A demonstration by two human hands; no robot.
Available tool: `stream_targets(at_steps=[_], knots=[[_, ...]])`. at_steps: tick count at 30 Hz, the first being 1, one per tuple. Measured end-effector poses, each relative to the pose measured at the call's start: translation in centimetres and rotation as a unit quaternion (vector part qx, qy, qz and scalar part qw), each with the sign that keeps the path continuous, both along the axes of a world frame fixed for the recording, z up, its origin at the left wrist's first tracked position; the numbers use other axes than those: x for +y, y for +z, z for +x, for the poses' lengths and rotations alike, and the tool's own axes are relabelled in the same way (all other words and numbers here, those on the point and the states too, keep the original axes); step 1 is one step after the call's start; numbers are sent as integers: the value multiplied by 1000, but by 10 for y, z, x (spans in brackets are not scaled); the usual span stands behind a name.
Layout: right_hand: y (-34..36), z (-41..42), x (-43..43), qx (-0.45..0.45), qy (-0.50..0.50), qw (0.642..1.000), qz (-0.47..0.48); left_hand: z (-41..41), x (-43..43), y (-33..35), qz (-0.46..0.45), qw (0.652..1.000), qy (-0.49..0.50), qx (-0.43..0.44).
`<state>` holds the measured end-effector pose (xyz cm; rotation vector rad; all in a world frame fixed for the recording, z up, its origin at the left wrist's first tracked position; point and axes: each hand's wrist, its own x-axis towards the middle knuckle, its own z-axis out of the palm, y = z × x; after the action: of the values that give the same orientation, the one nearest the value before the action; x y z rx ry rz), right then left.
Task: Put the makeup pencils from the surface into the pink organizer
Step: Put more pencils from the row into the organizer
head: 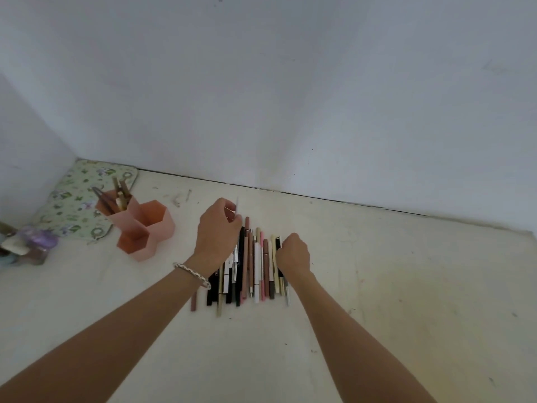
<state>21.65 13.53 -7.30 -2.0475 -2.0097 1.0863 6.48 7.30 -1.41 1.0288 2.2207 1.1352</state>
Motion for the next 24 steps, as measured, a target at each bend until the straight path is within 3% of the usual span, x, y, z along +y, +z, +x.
stream_targets(at_steps=[4, 7, 13, 16, 19, 24], knots=[[17, 5, 12, 74, -18, 997, 10, -12, -4, 18, 93, 995, 14, -19], [51, -6, 33, 153, -63, 986, 33, -39, -10, 46, 185, 982, 22, 21], [112, -68, 33, 360, -68, 929, 54, -126, -48, 94, 272, 944, 150, 115], [134, -104, 14, 421, -60, 900, 89, -166, -76, 91, 280, 926, 213, 135], [147, -135, -7, 441, -40, 887, 134, -183, -90, 69, 249, 930, 227, 149], [154, -167, -36, 469, 5, 863, 187, -182, -95, 30, 152, 955, 146, 211]])
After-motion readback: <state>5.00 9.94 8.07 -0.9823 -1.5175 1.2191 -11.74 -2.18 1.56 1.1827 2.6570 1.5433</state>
